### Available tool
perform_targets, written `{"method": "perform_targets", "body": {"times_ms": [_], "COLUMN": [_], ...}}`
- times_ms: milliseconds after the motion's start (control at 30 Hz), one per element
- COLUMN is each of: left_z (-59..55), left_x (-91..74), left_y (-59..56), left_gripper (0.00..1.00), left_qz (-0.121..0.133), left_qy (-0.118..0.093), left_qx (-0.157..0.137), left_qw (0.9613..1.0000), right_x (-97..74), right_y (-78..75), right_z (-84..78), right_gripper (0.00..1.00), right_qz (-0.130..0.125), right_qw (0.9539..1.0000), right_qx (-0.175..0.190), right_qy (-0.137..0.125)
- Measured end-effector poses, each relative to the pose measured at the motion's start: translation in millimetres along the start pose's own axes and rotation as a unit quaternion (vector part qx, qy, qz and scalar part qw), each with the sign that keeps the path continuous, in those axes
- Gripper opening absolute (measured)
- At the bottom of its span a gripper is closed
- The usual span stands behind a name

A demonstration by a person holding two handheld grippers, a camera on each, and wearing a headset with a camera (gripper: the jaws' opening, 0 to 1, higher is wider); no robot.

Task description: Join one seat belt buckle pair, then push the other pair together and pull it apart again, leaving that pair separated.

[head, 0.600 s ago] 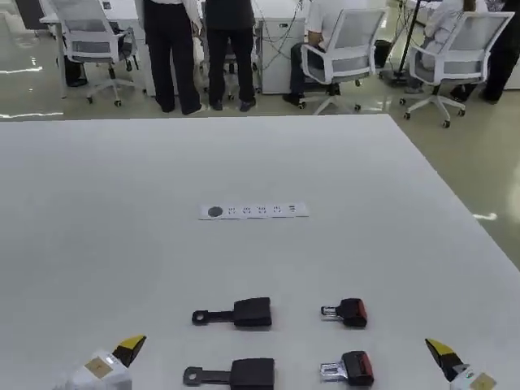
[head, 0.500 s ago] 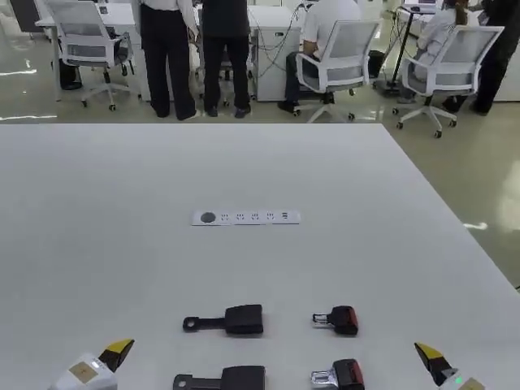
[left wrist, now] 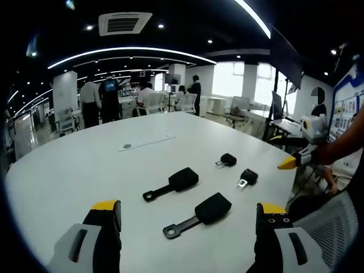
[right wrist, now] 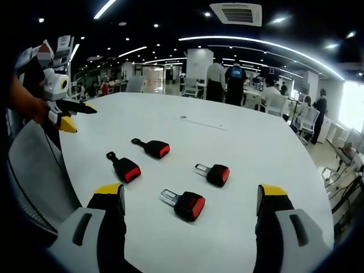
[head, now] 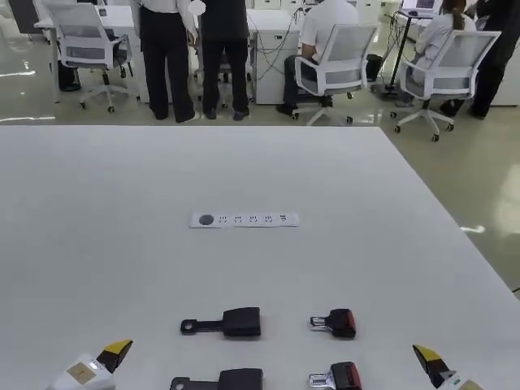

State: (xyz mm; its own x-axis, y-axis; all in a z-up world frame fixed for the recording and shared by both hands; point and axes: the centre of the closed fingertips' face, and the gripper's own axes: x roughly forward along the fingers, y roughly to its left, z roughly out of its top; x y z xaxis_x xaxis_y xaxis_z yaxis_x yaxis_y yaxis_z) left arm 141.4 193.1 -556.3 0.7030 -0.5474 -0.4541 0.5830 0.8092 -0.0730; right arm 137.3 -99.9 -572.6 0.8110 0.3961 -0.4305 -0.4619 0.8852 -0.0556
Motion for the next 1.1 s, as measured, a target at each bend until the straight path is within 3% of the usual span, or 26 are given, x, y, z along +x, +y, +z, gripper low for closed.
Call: {"method": "perform_targets", "body": {"times_ms": [1100], "left_z": [-4.8], "left_x": [-5.0], "left_y": [-5.3], "left_gripper": [1.0], "left_qz": [-0.001], "left_qy": [0.005], "left_qx": [0.0], "left_qw": [1.0], "right_x": [-7.7], "right_y": [4.4], "right_z": [-4.8], "right_gripper": [0.96], "right_qz": [0.004], "right_qw": [1.0], "right_qx": [0.002], "right_qy": [0.002]}}
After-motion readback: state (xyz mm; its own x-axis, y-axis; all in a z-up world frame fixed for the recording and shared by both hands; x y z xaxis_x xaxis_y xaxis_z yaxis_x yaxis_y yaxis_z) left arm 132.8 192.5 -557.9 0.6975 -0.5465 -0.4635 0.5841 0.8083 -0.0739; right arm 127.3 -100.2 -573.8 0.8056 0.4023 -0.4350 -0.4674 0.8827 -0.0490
